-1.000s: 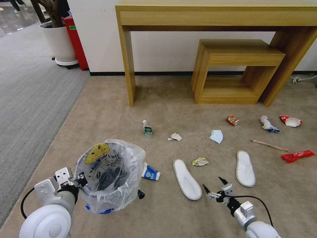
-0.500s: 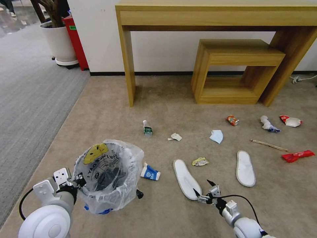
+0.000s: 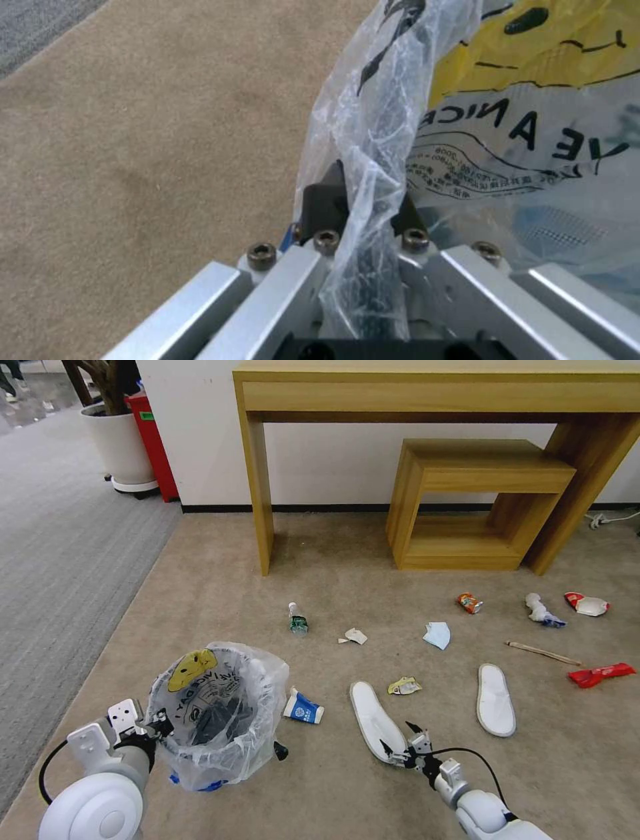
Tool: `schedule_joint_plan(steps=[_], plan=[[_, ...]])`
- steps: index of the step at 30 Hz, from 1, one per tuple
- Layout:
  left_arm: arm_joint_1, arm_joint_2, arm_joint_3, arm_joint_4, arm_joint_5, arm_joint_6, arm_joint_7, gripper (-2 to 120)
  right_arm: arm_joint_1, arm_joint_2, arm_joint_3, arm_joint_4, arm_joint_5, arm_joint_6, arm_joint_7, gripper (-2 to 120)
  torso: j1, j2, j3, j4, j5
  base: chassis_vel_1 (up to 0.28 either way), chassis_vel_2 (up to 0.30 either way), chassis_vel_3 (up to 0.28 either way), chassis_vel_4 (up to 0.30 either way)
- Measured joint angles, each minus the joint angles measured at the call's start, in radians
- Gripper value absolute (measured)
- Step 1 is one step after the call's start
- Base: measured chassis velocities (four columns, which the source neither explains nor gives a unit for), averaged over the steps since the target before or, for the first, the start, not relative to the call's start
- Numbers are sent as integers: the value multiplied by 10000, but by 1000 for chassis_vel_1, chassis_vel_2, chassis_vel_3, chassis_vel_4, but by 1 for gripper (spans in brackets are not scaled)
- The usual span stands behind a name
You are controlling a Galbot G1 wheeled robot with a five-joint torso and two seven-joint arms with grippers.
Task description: Pick up the trash bin and place the garbage on the floor into it.
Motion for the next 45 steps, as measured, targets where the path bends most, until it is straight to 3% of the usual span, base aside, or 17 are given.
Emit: schedule_joint_plan(steps=[9, 17, 23, 38, 41, 45], plan=[[6, 13, -27, 78, 17, -73, 16, 1, 507, 548, -360, -818, -314, 206, 145, 86, 0, -1, 0, 1, 1, 0, 0, 0, 0], [-70, 74, -22, 190, 20, -135, 49, 1, 663, 618, -424, -1010, -372, 304, 281, 51, 0, 0, 0, 1, 1, 0, 0, 0, 0], [-91, 41, 50, 222, 43, -142, 74, 1, 661, 538, -329, -1072, -340, 324, 290, 33, 0, 0, 0, 0, 1, 0, 0, 0, 0], [-196, 102, 109, 371, 35, -169, 94, 1, 727, 638, -115, -1228, -206, 556, 179, 15, 0, 0, 0, 1, 2, 0, 0, 0, 0], [-254, 88, 145, 444, 37, -173, 96, 1, 642, 476, 27, -969, 13, 611, 99, 0, 0, 0, 0, -1, 2, 0, 0, 0, 0], [-281, 69, 170, 489, 45, -174, 99, 1, 502, 256, 335, -537, 134, 808, -113, 0, 0, 0, 0, 1, 3, 0, 0, 0, 0]])
